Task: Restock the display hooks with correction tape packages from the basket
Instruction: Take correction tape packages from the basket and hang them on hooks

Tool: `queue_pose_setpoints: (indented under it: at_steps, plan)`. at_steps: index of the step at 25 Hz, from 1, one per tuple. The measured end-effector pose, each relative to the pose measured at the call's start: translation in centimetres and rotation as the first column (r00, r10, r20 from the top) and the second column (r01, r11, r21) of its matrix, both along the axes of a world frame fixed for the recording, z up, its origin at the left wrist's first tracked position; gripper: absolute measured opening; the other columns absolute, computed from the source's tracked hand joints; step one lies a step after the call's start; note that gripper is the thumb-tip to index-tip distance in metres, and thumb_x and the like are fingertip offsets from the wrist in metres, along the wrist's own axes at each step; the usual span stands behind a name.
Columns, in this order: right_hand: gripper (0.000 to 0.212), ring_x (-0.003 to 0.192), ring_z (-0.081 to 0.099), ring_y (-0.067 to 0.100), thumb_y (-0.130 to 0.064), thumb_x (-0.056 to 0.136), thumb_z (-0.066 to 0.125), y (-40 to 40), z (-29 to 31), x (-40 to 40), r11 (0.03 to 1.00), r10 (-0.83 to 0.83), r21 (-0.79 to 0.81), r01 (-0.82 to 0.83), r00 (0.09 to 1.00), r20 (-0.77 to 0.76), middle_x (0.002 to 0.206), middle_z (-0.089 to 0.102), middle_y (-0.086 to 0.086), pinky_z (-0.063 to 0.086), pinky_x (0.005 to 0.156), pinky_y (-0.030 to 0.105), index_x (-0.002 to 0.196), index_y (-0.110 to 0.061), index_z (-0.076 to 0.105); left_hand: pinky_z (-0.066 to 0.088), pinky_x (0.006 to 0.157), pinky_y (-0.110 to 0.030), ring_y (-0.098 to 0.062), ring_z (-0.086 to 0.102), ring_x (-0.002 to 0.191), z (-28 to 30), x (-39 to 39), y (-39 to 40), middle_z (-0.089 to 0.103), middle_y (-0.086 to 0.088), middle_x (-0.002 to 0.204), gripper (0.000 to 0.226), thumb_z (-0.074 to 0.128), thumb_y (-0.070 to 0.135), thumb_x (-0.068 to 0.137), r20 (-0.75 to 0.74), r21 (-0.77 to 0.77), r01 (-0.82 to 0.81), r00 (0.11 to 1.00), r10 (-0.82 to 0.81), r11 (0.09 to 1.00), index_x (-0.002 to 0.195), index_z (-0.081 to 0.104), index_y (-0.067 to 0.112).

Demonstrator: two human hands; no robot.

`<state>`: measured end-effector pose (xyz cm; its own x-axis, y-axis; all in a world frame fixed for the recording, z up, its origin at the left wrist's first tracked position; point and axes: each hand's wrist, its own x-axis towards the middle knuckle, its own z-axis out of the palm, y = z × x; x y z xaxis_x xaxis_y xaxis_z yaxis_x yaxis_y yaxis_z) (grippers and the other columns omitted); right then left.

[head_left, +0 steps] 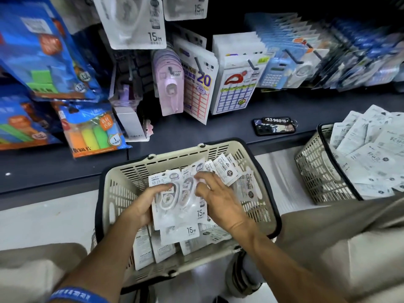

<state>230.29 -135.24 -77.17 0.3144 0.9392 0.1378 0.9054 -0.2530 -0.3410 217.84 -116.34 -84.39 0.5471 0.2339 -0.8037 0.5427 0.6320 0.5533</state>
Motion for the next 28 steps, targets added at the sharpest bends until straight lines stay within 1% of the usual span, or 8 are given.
queue_pose_setpoints:
  at_steps: [5, 11, 14, 15, 17, 19, 21, 28]
  plan:
    - [0.061, 0.127, 0.054, 0.029, 0.027, 0.058, 0.062, 0.6, -0.9, 0.3, 0.976, -0.095, 0.177, 0.125, 0.981, -0.170, 0.138, 0.047, 0.003, 0.058, 0.066, 0.031, 0.098, -0.016, 0.046, 0.056, 0.080, -0.039, -0.033, 0.074, 0.078, 0.1, 0.4, 0.6, 0.077, -0.023, 0.101, 0.049, 0.074, 0.039, 0.076, -0.050, 0.010, 0.000, 0.999, 0.001, 1.000, 0.109, 0.078, 0.003]
    - [0.051, 0.140, 0.045, 0.028, 0.020, 0.073, 0.066, -0.1, -2.9, -0.2, 0.999, 0.030, 0.032, -0.027, 0.994, -0.101, 0.148, 0.050, 0.008, 0.061, 0.089, 0.042, 0.110, -0.015, 0.069, 0.060, 0.077, -0.042, -0.036, 0.075, 0.090, -0.3, 0.3, 0.1, 0.076, -0.021, 0.109, 0.061, 0.053, 0.064, 0.090, 0.112, -0.174, -0.127, 0.983, 0.147, 0.977, 0.110, 0.080, 0.013]
    - [0.040, 0.142, 0.043, 0.028, 0.017, 0.075, 0.064, 0.0, -4.1, -0.1, 0.997, 0.060, 0.062, -0.047, 0.972, -0.226, 0.149, 0.051, 0.001, 0.049, 0.107, 0.035, 0.098, -0.014, 0.073, 0.062, 0.067, -0.039, -0.033, 0.077, 0.086, 0.0, 0.0, 0.1, 0.078, -0.018, 0.105, 0.050, 0.075, 0.049, 0.077, 0.120, -0.100, 0.006, 0.993, 0.006, 0.995, 0.113, 0.078, 0.015]
    - [0.032, 0.143, 0.041, 0.025, 0.011, 0.080, 0.064, 0.3, -4.2, 0.0, 0.991, -0.055, 0.087, 0.101, 0.903, -0.427, 0.148, 0.050, -0.006, 0.046, 0.108, 0.027, 0.093, -0.017, 0.072, 0.061, 0.062, -0.037, -0.031, 0.077, 0.079, 0.0, 0.0, 0.0, 0.079, -0.016, 0.099, 0.052, 0.081, 0.035, 0.071, 0.091, -0.052, 0.029, 0.996, -0.024, 0.998, 0.117, 0.075, 0.012]
    - [0.025, 0.139, 0.042, 0.018, -0.012, 0.092, 0.068, 1.2, -3.3, -0.2, 0.853, -0.323, -0.087, 0.514, 0.390, -0.862, 0.144, 0.045, -0.016, 0.046, 0.100, 0.020, 0.111, -0.029, 0.065, 0.060, 0.057, -0.036, -0.029, 0.077, 0.072, -0.1, 0.2, -0.4, 0.079, -0.015, 0.093, 0.062, 0.086, 0.018, 0.062, 0.066, 0.026, 0.027, 0.997, -0.028, 0.999, 0.121, 0.069, 0.007]
    - [0.054, 0.131, 0.049, 0.018, -0.036, 0.091, 0.072, 1.5, -3.5, 0.3, 0.748, -0.408, -0.383, 0.541, -0.080, -0.910, 0.142, 0.050, -0.011, 0.046, 0.103, 0.037, 0.138, -0.040, 0.047, 0.061, 0.060, -0.037, -0.029, 0.076, 0.073, 0.1, 0.8, -0.7, 0.079, -0.014, 0.093, 0.057, 0.085, 0.011, 0.064, 0.112, 0.053, -0.016, 0.994, 0.010, 0.998, 0.118, 0.068, 0.009]
    - [0.065, 0.123, 0.060, 0.024, -0.032, 0.089, 0.072, 0.9, -4.1, 1.4, 0.778, -0.413, -0.486, 0.398, -0.260, -0.873, 0.133, 0.065, 0.000, 0.048, 0.104, 0.049, 0.147, -0.031, 0.043, 0.061, 0.065, -0.038, -0.028, 0.077, 0.076, 0.4, 1.3, -0.6, 0.079, -0.016, 0.098, 0.041, 0.081, 0.002, 0.073, 0.130, 0.121, -0.011, 0.992, -0.005, 0.993, 0.111, 0.069, 0.012]
    - [0.090, 0.114, 0.065, 0.015, 0.014, 0.075, 0.065, 1.0, -3.6, 2.9, 0.922, -0.305, -0.300, 0.244, -0.016, -0.952, 0.122, 0.071, -0.007, 0.057, 0.087, 0.036, 0.142, -0.042, 0.041, 0.063, 0.076, -0.037, -0.025, 0.074, 0.105, 3.0, 3.6, -0.8, 0.079, 0.000, 0.109, 0.077, 0.098, 0.013, 0.052, 0.277, 0.323, 0.022, 0.954, -0.116, 0.946, 0.120, 0.064, 0.030]
